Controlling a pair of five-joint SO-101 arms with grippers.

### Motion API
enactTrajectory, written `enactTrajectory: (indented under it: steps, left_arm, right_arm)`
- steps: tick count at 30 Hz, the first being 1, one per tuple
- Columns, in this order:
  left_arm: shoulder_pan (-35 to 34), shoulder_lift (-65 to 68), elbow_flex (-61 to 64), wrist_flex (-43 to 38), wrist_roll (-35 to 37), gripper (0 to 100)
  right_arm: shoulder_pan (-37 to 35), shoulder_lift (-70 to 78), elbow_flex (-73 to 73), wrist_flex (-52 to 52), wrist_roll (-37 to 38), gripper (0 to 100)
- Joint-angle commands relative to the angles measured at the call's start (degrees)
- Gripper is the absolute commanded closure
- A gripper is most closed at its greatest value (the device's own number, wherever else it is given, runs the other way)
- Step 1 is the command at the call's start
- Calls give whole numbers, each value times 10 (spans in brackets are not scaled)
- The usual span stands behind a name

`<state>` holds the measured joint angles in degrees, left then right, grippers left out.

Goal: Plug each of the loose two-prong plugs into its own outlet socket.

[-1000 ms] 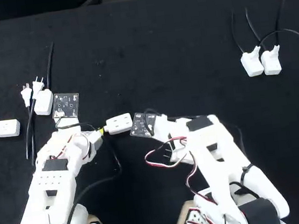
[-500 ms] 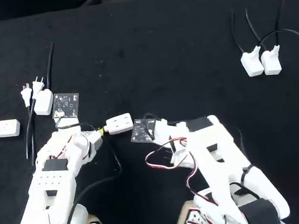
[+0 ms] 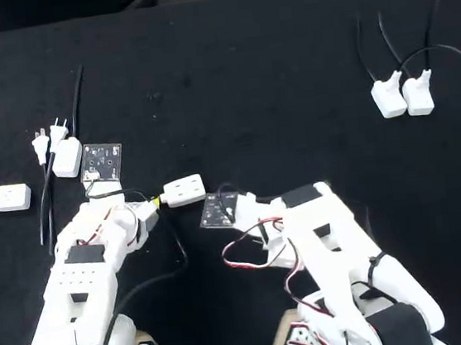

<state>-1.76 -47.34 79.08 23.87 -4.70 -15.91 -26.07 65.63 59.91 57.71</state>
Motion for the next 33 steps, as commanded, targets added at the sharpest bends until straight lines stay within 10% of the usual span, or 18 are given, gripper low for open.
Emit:
enactTrajectory:
  steps: [1,33]
  left_arm:
    - [-7,-7,-15,-6,6,733]
    - [-5,-7,-15,-6,6,733]
  right_arm:
    - [-15,-5,-9,-28,-29,839]
    - [119,-2,-28,-229,-11,839]
